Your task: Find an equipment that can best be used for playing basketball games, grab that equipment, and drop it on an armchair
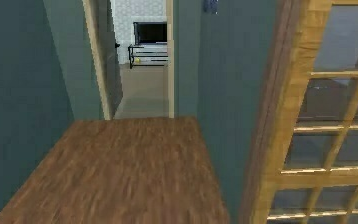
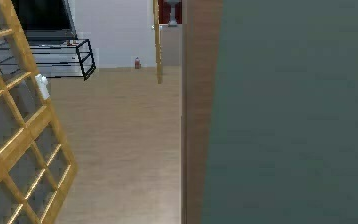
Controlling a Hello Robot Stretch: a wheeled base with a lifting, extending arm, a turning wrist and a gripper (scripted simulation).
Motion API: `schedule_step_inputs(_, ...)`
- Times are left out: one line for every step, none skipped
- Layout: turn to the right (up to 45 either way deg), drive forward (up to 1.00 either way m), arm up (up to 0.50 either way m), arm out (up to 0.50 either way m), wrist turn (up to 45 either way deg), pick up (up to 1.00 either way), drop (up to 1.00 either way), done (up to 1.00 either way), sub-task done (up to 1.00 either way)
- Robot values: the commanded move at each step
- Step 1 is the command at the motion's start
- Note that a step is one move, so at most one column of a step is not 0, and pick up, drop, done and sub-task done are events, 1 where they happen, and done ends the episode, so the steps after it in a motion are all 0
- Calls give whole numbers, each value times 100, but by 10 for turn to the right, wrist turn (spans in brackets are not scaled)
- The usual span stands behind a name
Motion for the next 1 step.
schedule_step_inputs(0, 5, 0, 0, 0, 0, 0, 0, 0)
